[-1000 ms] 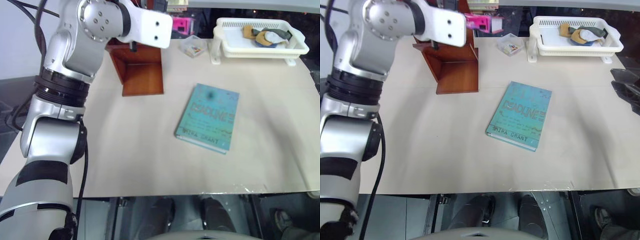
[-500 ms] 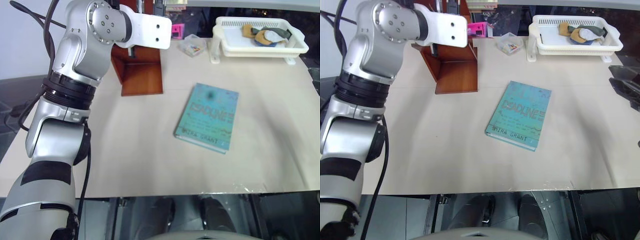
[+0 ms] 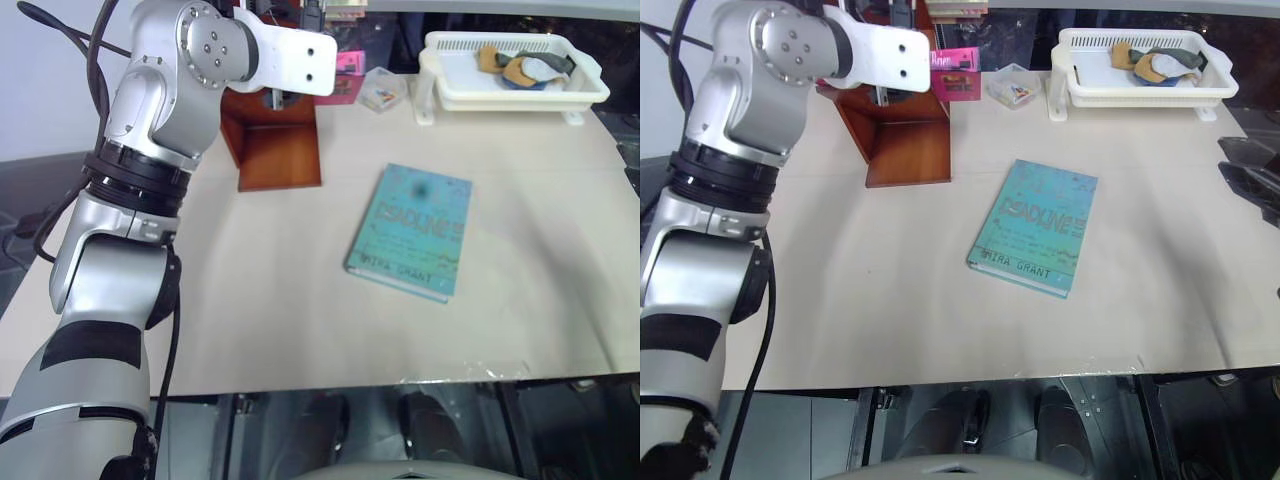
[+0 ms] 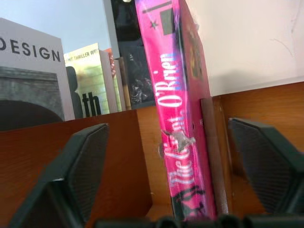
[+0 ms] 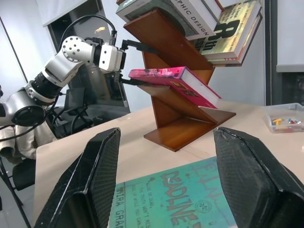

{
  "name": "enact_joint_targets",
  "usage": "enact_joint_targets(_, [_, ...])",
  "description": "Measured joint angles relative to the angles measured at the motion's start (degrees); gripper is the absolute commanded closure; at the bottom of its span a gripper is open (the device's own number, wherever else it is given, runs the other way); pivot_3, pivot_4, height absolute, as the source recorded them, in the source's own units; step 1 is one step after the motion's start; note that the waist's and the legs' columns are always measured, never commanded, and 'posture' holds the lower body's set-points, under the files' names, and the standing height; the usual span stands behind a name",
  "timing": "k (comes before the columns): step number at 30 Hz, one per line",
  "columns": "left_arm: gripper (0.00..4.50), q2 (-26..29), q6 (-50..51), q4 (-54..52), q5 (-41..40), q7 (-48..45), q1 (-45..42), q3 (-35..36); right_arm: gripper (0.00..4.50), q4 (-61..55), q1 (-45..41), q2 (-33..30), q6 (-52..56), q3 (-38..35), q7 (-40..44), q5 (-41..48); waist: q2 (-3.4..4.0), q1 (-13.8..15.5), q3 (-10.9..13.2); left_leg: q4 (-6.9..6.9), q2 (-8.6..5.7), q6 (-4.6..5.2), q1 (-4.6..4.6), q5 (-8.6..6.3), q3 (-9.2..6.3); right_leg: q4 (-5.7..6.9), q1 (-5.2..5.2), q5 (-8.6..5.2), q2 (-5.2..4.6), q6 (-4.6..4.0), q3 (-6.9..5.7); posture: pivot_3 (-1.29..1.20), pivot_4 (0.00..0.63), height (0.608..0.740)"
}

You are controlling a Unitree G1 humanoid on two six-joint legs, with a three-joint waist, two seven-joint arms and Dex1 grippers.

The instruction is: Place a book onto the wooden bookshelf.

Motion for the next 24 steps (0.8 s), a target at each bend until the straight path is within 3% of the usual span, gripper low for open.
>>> enact_joint_targets(4, [0.05, 1.32, 0.93, -1.92, -0.72, -0.52, 0.22, 0.98, 1.32, -0.11, 0.54, -0.03, 0.01, -0.43, -0.06, -0.03, 0.00, -0.11, 0.00, 0.02, 0.00, 0.00, 0.04, 0.00, 0.00, 0.08, 0.00, 0.00, 0.01, 0.00, 0.01, 0.00, 0.150, 0.740])
enact_joint_targets(9, [0.05, -0.18, 6.44, -8.47, -9.07, -2.92, 5.58, 7.39, 1.32, -0.95, 3.77, -0.36, -0.15, -0.49, -0.06, -0.90, 0.03, 0.04, -0.02, 0.08, -0.01, -0.01, 0.03, 0.01, 0.02, 0.05, 0.03, 0.00, -0.02, 0.00, 0.02, 0.00, 0.150, 0.740])
enact_joint_targets(12, [0.05, -3.37, 14.94, -18.54, -14.79, -2.74, 14.23, 11.99, 1.32, -3.56, 7.38, -0.64, -0.67, -0.53, -0.22, -2.10, 0.07, 0.08, -0.04, 0.12, -0.01, -0.01, 0.02, 0.01, 0.02, 0.09, 0.03, 0.00, -0.02, 0.00, 0.03, 0.00, 0.150, 0.740])
enact_joint_targets(19, [0.05, -4.80, 30.28, -37.95, -26.52, -2.67, 29.77, 20.36, 1.32, -7.24, 15.59, -0.67, -1.74, -1.61, -0.39, -3.87, 0.10, -0.12, -0.05, 0.12, 0.06, -0.02, 0.09, 0.01, 0.03, 0.09, 0.06, 0.01, 0.03, 0.00, 0.06, 0.00, 0.150, 0.740])
enact_joint_targets(24, [0.05, -6.12, 41.17, -49.31, -35.16, -1.22, 45.46, 27.98, 1.32, -6.18, 17.72, -0.66, -5.39, -1.75, -0.23, -6.33, 0.21, -0.06, -0.12, 0.11, 0.07, -0.01, 0.31, 0.00, 0.08, 0.11, 0.27, 0.02, 0.04, 0.00, 0.10, 0.00, 0.150, 0.740])
